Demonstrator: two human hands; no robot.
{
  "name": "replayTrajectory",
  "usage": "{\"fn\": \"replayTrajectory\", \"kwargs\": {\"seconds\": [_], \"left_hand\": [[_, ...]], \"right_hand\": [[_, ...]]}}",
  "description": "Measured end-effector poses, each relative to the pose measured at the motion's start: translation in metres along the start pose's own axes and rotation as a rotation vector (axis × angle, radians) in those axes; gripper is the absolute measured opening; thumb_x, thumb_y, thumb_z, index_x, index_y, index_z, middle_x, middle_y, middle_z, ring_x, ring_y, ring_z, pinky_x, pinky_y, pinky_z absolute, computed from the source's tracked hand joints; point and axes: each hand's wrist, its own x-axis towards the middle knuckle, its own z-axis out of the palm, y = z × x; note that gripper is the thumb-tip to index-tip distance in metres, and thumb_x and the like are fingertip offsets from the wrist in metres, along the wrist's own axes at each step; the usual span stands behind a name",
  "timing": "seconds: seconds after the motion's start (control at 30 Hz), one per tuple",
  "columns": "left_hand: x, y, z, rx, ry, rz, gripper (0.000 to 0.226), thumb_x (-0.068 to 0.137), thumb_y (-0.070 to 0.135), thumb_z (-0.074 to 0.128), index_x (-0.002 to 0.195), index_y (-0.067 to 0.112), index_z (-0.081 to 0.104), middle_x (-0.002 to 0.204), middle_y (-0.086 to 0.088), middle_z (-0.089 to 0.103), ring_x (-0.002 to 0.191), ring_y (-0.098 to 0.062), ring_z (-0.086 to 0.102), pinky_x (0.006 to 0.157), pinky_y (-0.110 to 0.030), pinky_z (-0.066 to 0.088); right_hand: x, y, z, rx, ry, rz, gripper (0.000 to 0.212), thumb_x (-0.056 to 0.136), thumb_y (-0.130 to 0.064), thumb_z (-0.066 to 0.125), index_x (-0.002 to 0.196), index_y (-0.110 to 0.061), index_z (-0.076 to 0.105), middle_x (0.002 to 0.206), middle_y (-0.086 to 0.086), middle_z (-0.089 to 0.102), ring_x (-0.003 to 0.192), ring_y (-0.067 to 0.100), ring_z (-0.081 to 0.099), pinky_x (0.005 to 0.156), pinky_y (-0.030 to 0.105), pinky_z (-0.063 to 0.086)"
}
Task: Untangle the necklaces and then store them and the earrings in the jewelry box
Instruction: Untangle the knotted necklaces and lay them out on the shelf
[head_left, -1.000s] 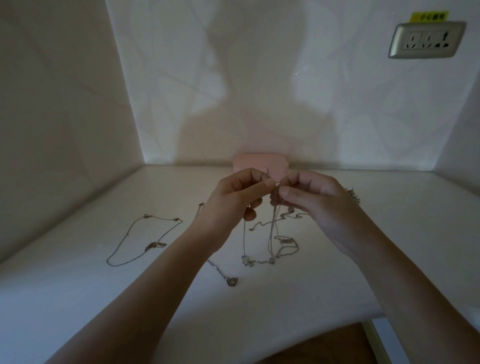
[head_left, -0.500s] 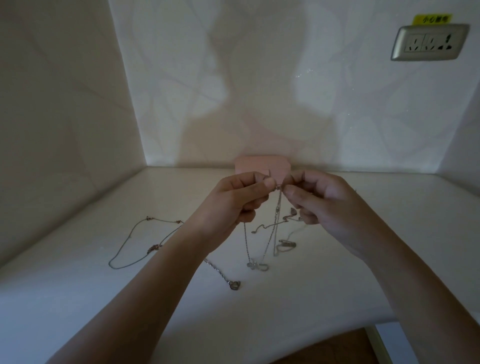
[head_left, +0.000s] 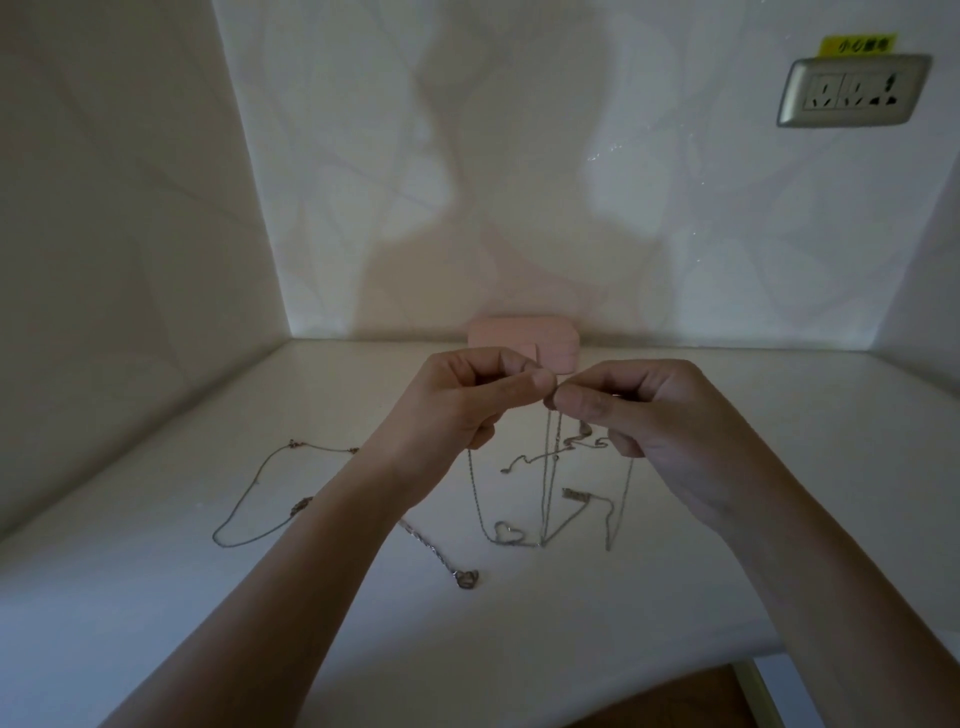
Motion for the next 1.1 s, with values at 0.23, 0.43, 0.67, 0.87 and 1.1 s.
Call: {"fn": "replayTrajectory", "kwargs": {"seconds": [0.23, 0.43, 0.67, 0.87, 1.1], "left_hand": [[0.0, -0.001, -0.001, 0.054, 0.0, -0.033, 0.017, 0.073, 0.032, 0.066, 0.073, 0.015, 0.068, 0.046, 0.012, 0.034, 0.044, -0.005, 0.021, 0.043, -0.015, 0.022], [0.0, -0.001, 0.0, 0.151, -0.014, -0.076, 0.011, 0.075, 0.031, 0.071, 0.07, 0.021, 0.074, 0.046, 0.005, 0.035, 0.047, -0.012, 0.018, 0.047, -0.028, 0.014], [0.001, -0.009, 0.008, 0.278, -0.104, -0.166, 0.028, 0.068, 0.042, 0.071, 0.079, 0.016, 0.072, 0.049, 0.002, 0.034, 0.044, -0.01, 0.022, 0.044, -0.022, 0.019], [0.002, -0.014, 0.01, 0.449, -0.205, -0.268, 0.025, 0.063, 0.038, 0.081, 0.079, 0.02, 0.075, 0.052, 0.002, 0.03, 0.047, -0.012, 0.021, 0.048, -0.024, 0.018], [0.002, -0.018, 0.015, 0.394, -0.167, -0.198, 0.012, 0.074, 0.03, 0.078, 0.076, 0.019, 0.076, 0.046, 0.005, 0.034, 0.046, -0.013, 0.02, 0.046, -0.022, 0.017]], "right_hand": [[-0.002, -0.001, 0.001, 0.013, -0.12, 0.016, 0.019, 0.081, -0.025, 0.066, 0.089, -0.009, 0.071, 0.082, 0.002, 0.071, 0.05, 0.008, 0.031, 0.047, 0.015, 0.029], [-0.011, -0.003, -0.001, -0.113, -0.118, 0.025, 0.007, 0.086, -0.012, 0.066, 0.082, -0.007, 0.068, 0.062, -0.002, 0.065, 0.043, 0.0, 0.039, 0.044, 0.012, 0.03], [-0.032, 0.029, 0.011, 0.023, 0.02, 0.096, 0.011, 0.088, -0.009, 0.061, 0.078, -0.005, 0.064, 0.06, -0.001, 0.059, 0.045, 0.008, 0.036, 0.044, 0.018, 0.029], [-0.039, 0.05, 0.018, 0.235, 0.205, 0.04, 0.014, 0.086, -0.006, 0.063, 0.076, -0.013, 0.07, 0.051, -0.004, 0.048, 0.044, 0.008, 0.037, 0.041, 0.018, 0.03], [-0.041, 0.053, 0.017, 0.285, 0.207, -0.014, 0.01, 0.076, -0.027, 0.065, 0.08, -0.024, 0.074, 0.059, 0.01, 0.061, 0.045, 0.014, 0.041, 0.04, 0.02, 0.032]]}}
